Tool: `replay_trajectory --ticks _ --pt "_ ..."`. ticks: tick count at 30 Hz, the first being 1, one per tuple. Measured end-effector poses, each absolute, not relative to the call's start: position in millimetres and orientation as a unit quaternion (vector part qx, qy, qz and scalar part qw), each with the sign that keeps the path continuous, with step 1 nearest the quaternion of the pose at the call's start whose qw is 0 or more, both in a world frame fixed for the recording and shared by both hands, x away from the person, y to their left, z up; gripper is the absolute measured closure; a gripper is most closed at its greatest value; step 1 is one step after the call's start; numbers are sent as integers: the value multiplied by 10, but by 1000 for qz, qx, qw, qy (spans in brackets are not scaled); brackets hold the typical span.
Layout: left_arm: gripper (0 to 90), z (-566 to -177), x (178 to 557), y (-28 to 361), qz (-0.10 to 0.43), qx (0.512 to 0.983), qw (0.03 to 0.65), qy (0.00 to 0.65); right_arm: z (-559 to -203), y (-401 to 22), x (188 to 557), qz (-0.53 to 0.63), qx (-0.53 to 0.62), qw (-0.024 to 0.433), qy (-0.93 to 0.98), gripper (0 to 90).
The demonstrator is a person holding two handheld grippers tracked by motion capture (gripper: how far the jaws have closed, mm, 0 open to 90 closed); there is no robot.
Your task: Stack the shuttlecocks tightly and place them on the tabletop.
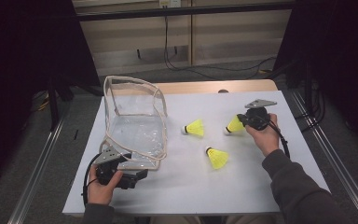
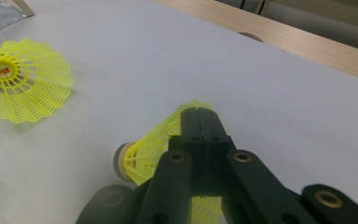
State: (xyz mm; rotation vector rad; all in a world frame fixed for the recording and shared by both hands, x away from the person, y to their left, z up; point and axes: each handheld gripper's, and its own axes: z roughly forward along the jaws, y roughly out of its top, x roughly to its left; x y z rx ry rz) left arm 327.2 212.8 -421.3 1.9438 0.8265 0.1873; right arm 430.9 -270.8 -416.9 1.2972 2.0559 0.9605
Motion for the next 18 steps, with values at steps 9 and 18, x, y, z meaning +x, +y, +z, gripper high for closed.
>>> replay_trajectory --ticks 9,18 --pt "39 -4212 3271 2127 77 799 489 341 -4189 -2700 4290 357 476 258 761 900" --pt "39 -4207 3268 2130 77 798 491 341 -4225 -2722 4262 356 482 256 759 900"
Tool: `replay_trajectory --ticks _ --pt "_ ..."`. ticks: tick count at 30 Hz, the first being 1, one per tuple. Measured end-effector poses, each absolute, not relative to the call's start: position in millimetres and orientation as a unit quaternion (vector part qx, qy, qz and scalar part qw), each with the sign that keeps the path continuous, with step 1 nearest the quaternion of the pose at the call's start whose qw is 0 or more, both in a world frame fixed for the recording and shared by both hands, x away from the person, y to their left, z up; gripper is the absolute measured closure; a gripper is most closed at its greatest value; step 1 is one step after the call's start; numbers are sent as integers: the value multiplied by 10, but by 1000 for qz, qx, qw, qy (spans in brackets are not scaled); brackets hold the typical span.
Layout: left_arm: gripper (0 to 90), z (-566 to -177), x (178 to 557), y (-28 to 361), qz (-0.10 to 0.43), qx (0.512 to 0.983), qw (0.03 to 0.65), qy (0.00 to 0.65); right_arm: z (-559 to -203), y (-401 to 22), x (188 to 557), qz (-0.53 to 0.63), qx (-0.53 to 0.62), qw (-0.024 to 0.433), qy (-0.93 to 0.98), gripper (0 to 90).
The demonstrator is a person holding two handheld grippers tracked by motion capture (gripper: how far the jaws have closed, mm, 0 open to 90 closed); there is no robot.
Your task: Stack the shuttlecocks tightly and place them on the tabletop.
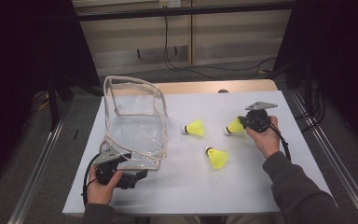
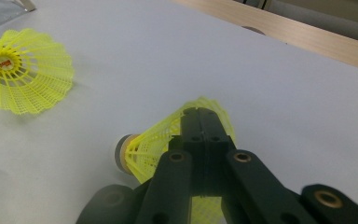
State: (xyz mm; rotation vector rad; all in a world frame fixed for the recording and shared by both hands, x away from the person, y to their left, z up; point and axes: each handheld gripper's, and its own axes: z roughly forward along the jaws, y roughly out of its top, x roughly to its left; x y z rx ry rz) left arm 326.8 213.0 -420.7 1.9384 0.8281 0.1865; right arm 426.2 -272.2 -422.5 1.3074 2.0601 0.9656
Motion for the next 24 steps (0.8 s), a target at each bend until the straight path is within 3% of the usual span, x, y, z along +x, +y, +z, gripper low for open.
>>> replay_trajectory --ticks 24 --pt "39 -4197 3265 2134 80 798 491 340 -4288 -2795 4192 362 490 257 750 900"
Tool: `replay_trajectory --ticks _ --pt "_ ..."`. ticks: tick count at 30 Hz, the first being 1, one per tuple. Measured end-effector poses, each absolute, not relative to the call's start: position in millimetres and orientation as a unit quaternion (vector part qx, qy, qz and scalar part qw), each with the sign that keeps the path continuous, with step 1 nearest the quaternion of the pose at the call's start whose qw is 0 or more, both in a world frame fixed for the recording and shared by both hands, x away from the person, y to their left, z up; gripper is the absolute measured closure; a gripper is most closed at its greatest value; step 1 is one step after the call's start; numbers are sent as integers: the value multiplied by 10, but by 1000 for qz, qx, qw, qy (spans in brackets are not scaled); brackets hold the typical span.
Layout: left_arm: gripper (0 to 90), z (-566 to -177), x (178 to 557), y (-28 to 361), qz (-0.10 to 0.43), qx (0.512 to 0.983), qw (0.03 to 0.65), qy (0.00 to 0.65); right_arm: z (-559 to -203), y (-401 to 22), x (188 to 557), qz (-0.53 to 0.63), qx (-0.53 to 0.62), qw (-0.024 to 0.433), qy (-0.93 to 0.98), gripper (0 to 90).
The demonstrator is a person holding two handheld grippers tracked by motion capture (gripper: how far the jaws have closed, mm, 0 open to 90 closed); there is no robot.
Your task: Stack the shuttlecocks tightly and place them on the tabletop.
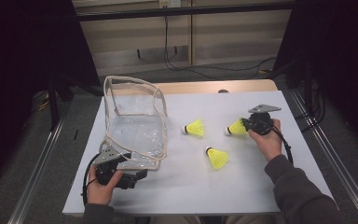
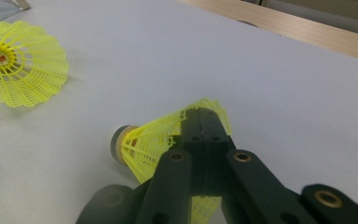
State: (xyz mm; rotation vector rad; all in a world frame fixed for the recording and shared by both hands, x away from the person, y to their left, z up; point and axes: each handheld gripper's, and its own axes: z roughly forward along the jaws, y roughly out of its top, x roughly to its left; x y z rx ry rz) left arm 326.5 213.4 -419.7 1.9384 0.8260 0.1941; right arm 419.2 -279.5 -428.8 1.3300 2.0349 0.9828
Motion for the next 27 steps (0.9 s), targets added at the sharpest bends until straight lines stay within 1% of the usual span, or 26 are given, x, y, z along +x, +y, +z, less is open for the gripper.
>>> replay_trajectory --ticks 27 --pt "38 -4197 3265 2131 80 798 491 340 -4369 -2823 4155 366 497 247 747 900"
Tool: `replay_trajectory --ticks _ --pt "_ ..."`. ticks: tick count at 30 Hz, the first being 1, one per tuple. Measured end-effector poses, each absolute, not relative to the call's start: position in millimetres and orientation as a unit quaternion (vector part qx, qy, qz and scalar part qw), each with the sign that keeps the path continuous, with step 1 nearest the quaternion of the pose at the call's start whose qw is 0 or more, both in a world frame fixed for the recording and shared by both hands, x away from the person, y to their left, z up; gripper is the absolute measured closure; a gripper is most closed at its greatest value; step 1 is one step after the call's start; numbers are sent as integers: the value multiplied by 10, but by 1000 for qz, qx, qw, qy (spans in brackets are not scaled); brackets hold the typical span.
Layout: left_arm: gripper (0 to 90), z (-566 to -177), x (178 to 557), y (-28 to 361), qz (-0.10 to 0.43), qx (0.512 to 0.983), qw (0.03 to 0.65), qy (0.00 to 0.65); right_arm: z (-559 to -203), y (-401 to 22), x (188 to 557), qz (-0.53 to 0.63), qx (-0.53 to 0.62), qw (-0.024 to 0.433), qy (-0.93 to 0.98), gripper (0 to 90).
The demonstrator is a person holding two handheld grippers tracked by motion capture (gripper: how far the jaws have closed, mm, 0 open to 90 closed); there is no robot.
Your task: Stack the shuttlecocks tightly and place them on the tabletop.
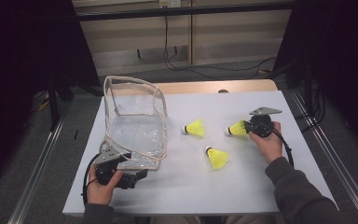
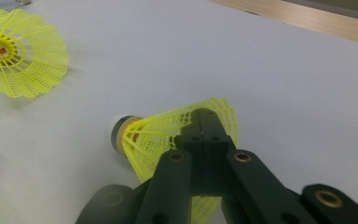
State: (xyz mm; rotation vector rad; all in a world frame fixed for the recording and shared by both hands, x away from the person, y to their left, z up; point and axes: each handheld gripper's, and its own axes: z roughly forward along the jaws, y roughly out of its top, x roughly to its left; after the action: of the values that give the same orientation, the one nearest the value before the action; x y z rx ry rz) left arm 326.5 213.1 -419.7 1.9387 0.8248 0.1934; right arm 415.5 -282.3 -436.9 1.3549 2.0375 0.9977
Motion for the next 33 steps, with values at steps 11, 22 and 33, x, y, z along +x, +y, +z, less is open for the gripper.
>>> replay_trajectory --ticks 11,22,33 --pt "38 -4195 3264 2128 80 798 491 340 -4388 -2848 4130 370 501 242 744 900" --pt "38 -4195 3263 2127 79 798 491 340 -4378 -2875 4090 373 499 242 744 900" --pt "38 -4194 3262 2126 79 798 492 340 -4389 -2986 4044 373 505 242 740 900"
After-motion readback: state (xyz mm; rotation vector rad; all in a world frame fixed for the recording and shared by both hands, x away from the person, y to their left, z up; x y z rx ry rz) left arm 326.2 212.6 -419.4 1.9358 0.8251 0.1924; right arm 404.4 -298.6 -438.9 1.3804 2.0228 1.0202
